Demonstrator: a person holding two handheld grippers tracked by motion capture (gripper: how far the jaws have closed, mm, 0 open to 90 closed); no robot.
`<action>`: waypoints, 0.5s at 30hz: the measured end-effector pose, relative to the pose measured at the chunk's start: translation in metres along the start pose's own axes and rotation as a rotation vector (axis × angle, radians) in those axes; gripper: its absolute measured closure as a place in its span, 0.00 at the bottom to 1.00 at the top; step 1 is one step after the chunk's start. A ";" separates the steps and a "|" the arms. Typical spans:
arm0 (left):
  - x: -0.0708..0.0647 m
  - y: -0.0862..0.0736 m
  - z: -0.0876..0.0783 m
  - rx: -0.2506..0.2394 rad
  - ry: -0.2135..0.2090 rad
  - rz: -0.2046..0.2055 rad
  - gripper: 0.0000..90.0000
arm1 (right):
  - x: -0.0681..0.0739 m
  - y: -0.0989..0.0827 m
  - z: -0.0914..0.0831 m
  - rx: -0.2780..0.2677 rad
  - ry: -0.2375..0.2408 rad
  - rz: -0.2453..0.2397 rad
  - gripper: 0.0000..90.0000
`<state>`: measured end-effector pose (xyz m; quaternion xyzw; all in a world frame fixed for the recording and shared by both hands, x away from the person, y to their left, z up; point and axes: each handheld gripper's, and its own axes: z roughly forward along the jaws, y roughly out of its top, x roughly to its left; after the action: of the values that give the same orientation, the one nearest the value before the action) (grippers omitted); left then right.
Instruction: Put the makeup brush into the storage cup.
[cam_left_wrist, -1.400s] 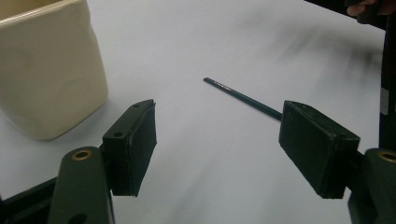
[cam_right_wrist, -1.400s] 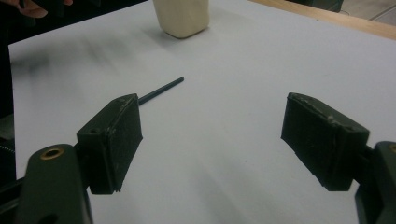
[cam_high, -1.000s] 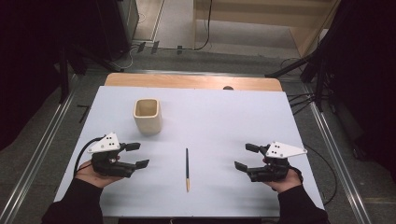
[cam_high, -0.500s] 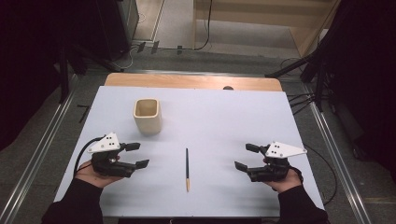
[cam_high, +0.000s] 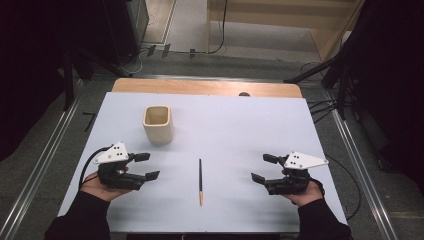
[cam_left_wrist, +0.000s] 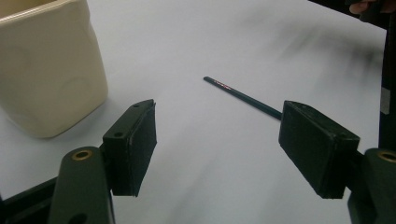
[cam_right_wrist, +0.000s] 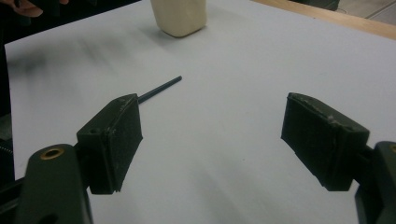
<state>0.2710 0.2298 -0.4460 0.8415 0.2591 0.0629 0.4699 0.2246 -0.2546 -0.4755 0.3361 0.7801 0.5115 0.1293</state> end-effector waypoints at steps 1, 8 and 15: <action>0.000 0.000 0.000 0.000 0.000 0.000 0.31 | 0.000 0.000 0.000 0.000 0.000 0.000 0.24; 0.000 0.000 0.001 0.003 0.002 -0.001 0.31 | 0.000 0.004 -0.001 -0.008 -0.009 -0.005 0.24; -0.001 0.001 0.002 0.007 -0.003 0.002 0.31 | 0.001 0.005 0.001 0.009 -0.020 -0.002 0.24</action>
<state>0.2715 0.2269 -0.4463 0.8436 0.2579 0.0610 0.4671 0.2267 -0.2522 -0.4717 0.3409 0.7815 0.5046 0.1361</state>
